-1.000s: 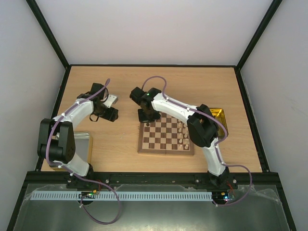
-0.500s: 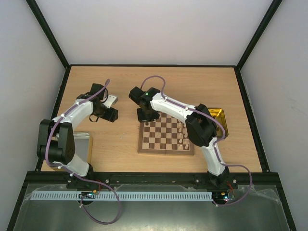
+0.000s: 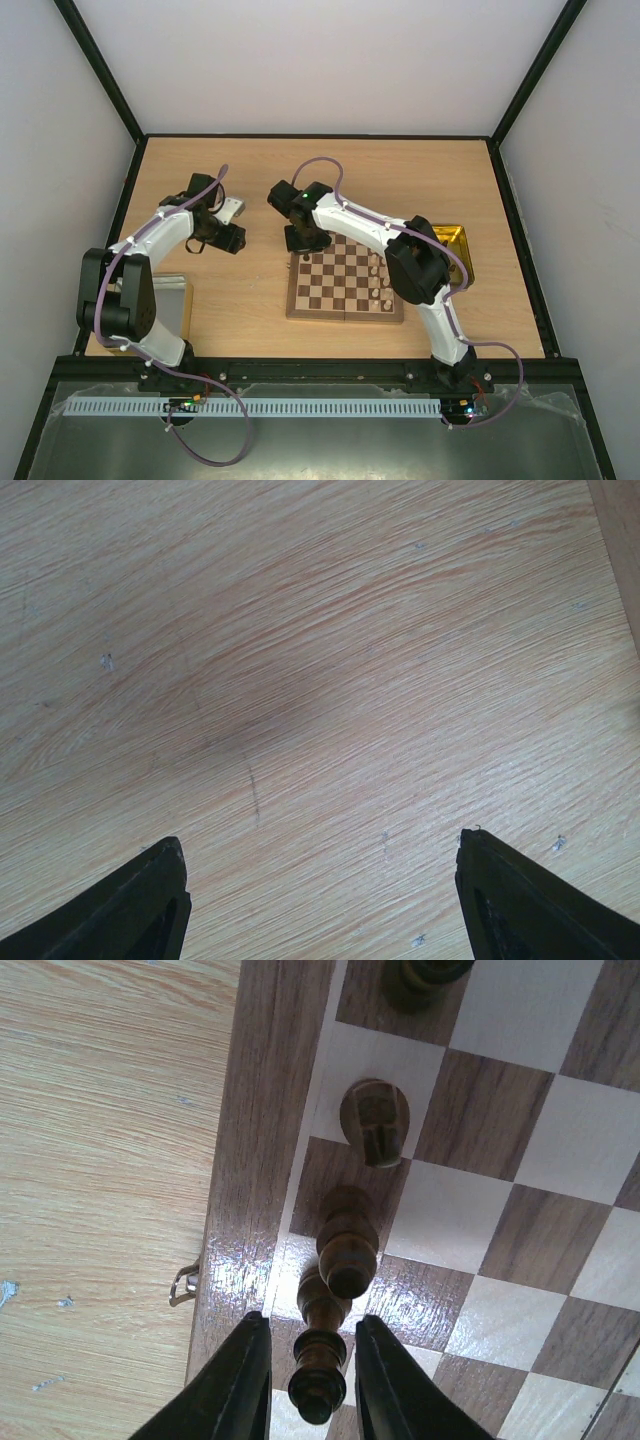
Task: Set up the chess pieces on the board
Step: Place the chess piece on the chessboard, then pick up the chess piece from the storage box.
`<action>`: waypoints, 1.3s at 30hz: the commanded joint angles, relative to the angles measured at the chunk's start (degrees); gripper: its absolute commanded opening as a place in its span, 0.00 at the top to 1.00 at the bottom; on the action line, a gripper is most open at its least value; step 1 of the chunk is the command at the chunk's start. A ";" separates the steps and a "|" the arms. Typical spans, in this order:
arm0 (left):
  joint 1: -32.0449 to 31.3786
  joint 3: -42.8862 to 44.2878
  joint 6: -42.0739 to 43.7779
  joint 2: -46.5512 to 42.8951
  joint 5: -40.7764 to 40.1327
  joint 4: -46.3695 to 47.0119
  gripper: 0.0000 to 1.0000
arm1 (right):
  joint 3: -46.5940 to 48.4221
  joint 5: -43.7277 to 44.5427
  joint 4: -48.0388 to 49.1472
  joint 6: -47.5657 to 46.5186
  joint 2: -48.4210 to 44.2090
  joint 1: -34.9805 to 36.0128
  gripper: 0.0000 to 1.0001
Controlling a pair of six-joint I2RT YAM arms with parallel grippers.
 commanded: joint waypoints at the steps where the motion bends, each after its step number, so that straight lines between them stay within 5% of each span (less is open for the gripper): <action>1: 0.47 -0.38 0.30 -0.76 0.16 -0.08 0.27 | 1.44 0.79 -1.03 -0.53 0.49 0.32 0.76; 12: 0.50 -0.24 0.36 -1.14 0.20 -0.17 0.27 | 1.51 0.39 -1.97 -0.12 -2.07 0.33 0.53; 20: 0.64 -0.68 0.58 -1.86 0.24 -0.16 0.27 | -1.40 2.84 -4.29 0.28 -12.44 -2.03 0.46; 30: 0.65 -0.72 0.77 -0.05 0.70 -0.36 0.28 | -21.76 9.11 -7.38 -0.26 -35.33 -22.80 0.50; 39: 0.17 0.04 0.63 3.80 1.12 -0.40 0.29 | -33.51 6.93 -7.00 -1.18 -43.75 -35.14 0.56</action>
